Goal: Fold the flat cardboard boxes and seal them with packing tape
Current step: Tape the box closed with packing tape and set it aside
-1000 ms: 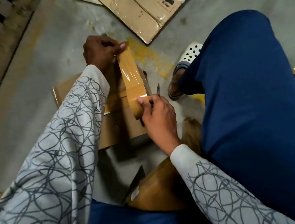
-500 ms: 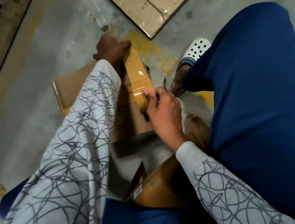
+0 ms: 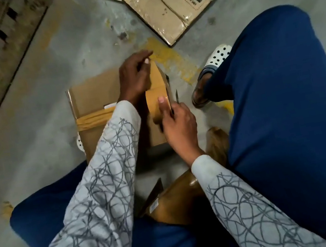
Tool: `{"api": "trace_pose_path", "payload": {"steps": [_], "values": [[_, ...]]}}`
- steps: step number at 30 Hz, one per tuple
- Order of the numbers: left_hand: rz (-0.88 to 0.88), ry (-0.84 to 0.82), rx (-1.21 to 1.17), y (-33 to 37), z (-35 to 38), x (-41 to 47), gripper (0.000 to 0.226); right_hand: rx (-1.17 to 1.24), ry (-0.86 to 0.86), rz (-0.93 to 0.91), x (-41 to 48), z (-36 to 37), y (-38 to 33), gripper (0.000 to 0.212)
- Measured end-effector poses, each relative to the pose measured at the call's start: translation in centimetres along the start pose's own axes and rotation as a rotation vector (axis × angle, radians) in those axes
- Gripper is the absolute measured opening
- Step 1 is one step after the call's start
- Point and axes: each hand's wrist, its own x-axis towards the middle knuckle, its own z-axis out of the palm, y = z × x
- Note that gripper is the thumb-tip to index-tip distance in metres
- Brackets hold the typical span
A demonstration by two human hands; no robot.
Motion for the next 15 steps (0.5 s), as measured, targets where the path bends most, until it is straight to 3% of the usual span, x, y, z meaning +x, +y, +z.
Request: {"api": "trace_pose_path", "payload": {"steps": [4, 7, 10, 15], "values": [[-0.071, -0.051, 0.053, -0.5, 0.0, 1.5, 0.04, 0.029, 0.005, 0.008, -0.2, 0.2, 0.1, 0.058], [-0.022, -0.11, 0.144, -1.1, 0.0, 2.5, 0.04, 0.016, 0.022, -0.002, 0.0, 0.1, 0.0, 0.057], [-0.013, -0.108, 0.217, -1.7, 0.2, 2.8, 0.036, 0.017, 0.041, 0.035, 0.3, -0.4, 0.3, 0.046], [-0.02, -0.072, 0.246, -1.8, 0.8, 2.9, 0.034, -0.077, 0.013, 0.047, -0.9, -1.4, 1.5, 0.049]]}}
